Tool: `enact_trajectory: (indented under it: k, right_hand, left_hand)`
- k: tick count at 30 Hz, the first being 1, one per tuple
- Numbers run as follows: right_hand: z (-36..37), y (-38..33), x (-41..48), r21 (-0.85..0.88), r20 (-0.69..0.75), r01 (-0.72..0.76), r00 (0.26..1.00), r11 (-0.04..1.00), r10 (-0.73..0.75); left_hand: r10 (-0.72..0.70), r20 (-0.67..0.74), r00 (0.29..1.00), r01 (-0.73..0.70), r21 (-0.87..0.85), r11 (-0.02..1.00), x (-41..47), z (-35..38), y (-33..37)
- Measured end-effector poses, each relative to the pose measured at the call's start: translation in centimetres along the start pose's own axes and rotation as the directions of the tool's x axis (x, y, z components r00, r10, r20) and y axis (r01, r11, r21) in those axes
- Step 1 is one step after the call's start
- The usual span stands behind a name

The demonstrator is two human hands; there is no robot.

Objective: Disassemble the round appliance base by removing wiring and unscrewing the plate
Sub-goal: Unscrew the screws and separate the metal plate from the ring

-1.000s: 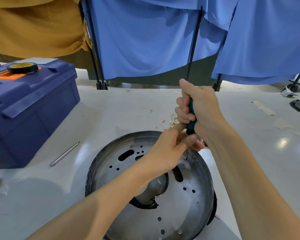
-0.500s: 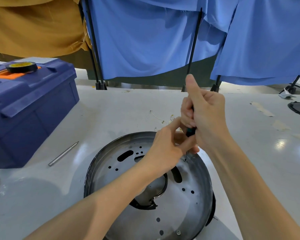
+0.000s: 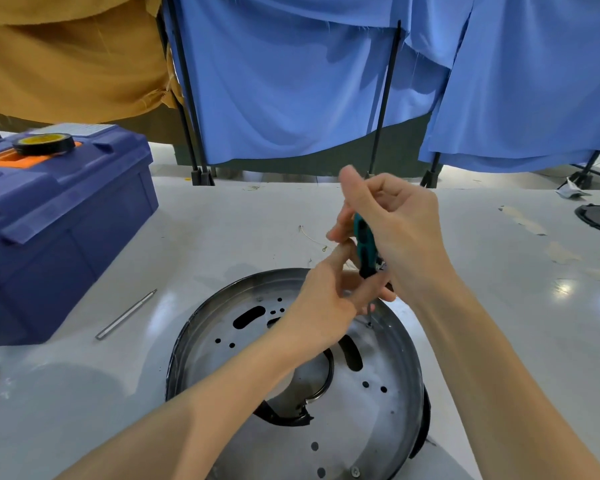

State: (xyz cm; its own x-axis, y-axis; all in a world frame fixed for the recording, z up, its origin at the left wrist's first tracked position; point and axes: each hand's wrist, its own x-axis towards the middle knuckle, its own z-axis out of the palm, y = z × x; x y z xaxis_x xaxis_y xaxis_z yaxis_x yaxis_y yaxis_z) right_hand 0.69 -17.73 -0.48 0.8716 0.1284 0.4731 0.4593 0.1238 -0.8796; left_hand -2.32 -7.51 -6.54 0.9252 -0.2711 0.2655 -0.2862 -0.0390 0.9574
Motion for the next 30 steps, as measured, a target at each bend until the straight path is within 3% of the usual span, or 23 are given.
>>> enact_trajectory:
  k: [2, 6, 9, 11, 13, 18, 27, 30]
  right_hand:
    - [0.0, 0.1, -0.1, 0.034, -0.055, 0.07, 0.996, 0.997, -0.068]
    - [-0.7, 0.5, 0.3, 0.253, -0.071, -0.023, 0.997, 0.967, 0.042]
    - [-1.1, 0.8, 0.3, 0.28, -0.014, -0.084, 0.996, 0.956, 0.092]
    - [-1.3, 0.8, 0.3, 0.186, 0.04, -0.111, 0.994, 0.976, 0.105]
    - [-1.9, 0.3, 0.4, -0.02, 0.088, -0.071, 0.993, 0.997, 0.072]
    - [-3.9, -1.8, 0.4, -0.387, 0.245, 0.094, 0.97, 0.917, 0.004]
    - [-5.4, -2.4, 0.5, -0.494, 0.325, 0.194, 0.945, 0.848, -0.027]
    - [-5.2, -2.8, 0.3, -0.453, 0.351, 0.172, 0.936, 0.875, -0.003]
  left_hand:
    - [0.014, -0.028, 0.999, -0.014, 0.018, 1.0, 0.0, 0.1, 0.0]
    - [-0.008, -0.004, 1.0, 0.008, 0.026, 1.0, 0.2, 0.0, 0.3]
    - [-0.004, 0.053, 0.999, 0.003, 0.026, 1.0, 0.2, 0.2, 0.4]
    - [0.008, 0.029, 1.0, -0.009, 0.022, 1.0, 0.2, 0.3, 0.3]
    - [0.013, -0.012, 1.0, -0.013, 0.029, 1.0, 0.2, 0.4, 0.1]
    - [-0.011, -0.101, 0.995, 0.008, -0.025, 1.0, 0.3, -0.1, 0.0]
    - [0.007, -0.048, 0.999, -0.008, -0.007, 1.0, 0.0, 0.0, 0.2]
    - [-0.01, -0.061, 0.998, 0.008, -0.023, 1.0, 0.0, 0.1, 0.1]
